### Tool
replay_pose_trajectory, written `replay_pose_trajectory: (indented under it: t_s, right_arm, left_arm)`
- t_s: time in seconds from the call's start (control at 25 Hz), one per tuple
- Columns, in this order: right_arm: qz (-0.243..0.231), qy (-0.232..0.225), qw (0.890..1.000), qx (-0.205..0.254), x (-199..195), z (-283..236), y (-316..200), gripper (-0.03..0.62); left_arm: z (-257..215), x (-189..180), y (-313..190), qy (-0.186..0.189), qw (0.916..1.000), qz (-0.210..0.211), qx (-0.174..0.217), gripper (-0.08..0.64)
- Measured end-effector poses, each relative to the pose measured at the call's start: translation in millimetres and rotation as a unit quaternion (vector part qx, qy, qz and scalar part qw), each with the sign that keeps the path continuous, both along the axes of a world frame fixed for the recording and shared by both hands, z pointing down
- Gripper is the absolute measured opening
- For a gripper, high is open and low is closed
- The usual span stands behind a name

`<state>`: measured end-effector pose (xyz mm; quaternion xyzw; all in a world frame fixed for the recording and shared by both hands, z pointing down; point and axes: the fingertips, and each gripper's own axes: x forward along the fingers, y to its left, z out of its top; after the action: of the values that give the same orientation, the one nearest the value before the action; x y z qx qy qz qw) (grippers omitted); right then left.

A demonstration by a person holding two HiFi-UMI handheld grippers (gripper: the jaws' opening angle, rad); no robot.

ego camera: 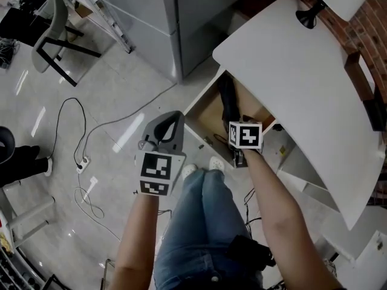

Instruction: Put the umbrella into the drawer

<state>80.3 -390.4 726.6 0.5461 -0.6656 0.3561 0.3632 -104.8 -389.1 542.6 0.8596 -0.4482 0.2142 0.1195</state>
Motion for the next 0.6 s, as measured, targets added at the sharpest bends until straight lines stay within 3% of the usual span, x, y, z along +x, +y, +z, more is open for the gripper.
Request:
replay_pose_trajectory:
  t_s: [0.16, 0.32, 0.6]
  right_arm:
    - [-0.02, -0.02, 1.0, 0.002, -13, -27, 12, 0.255]
    - [-0.009, -0.031, 0.999, 0.014, -13, -51, 26, 0.255]
    - [-0.04, -0.032, 0.997, 0.05, -18, -107, 43, 0.244]
  left_arm:
    - [-15, -1, 5, 0.008, 1.0, 0.0, 0.003, -0.002]
    - [-28, 2, 12, 0.015, 0.9999, 0.0, 0.007, -0.002]
    - [-53, 11, 25, 0.016, 0.9996, 0.017, 0.018, -0.002]
